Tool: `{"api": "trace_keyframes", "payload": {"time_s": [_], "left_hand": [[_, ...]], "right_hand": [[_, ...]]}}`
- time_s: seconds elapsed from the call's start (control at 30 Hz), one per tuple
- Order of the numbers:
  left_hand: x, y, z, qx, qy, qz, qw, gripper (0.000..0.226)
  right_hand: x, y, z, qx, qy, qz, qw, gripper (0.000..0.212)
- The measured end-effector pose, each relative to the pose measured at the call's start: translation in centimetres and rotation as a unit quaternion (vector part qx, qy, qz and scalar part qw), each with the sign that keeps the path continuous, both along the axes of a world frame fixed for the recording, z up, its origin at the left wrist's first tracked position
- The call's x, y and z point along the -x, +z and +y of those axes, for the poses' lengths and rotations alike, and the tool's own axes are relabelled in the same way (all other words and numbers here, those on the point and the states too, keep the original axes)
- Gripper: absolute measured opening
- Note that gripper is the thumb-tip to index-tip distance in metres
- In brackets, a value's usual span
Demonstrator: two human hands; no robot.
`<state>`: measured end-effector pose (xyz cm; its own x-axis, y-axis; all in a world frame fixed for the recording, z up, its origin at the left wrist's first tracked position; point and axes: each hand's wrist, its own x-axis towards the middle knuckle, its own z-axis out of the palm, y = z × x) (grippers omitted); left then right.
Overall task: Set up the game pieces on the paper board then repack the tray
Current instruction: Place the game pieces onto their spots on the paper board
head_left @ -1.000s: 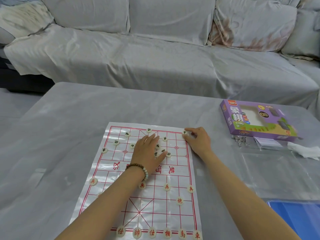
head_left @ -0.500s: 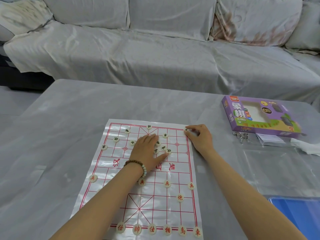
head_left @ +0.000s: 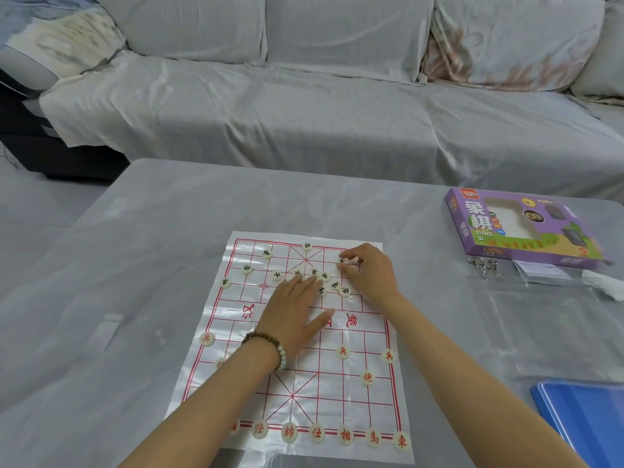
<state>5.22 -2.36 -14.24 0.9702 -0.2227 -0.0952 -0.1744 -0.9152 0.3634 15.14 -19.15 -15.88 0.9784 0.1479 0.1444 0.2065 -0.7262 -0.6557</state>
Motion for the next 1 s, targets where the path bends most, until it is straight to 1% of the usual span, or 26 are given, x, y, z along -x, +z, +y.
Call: {"api": "trace_keyframes", "payload": {"time_s": [0.1,0.17,0.27,0.37,0.47,0.67,1.0], "left_hand": [[0.9,-0.4,-0.8,-0.016,-0.025,0.009,1.000,0.063],[1.7,-0.5,-1.3,-0.019,-0.036,0.013,0.999,0.063],[2.6,-0.6,-1.8,-0.008,-0.041,0.018,0.999,0.063],[3.0,-0.7,-2.2,-0.012,-0.036,0.035,0.999,0.062],[3.0,-0.8,-2.3,-0.020,-0.037,0.041,0.998,0.062],[2.9,-0.5,-2.1,-0.019,-0.041,0.043,0.998,0.060],[2.6,-0.8,-2.0,-0.017,-0.044,0.037,0.998,0.058]], "right_hand": [[1.1,1.3,-2.0,-0.072,-0.032,-0.007,0.997,0.014],[2.2,1.7,-3.9,-0.088,-0.065,-0.001,0.994,0.017],[3.7,1.3,-5.9,-0.060,-0.085,0.033,0.994,0.021],[5.0,0.4,-6.7,-0.024,-0.052,0.065,0.996,0.022],[5.8,-0.3,-6.7,0.001,-0.022,0.076,0.997,0.024],[5.9,0.1,-6.5,0.008,-0.010,0.082,0.997,0.024],[6.2,0.1,-6.5,0.006,-0.037,0.075,0.996,0.026]]}}
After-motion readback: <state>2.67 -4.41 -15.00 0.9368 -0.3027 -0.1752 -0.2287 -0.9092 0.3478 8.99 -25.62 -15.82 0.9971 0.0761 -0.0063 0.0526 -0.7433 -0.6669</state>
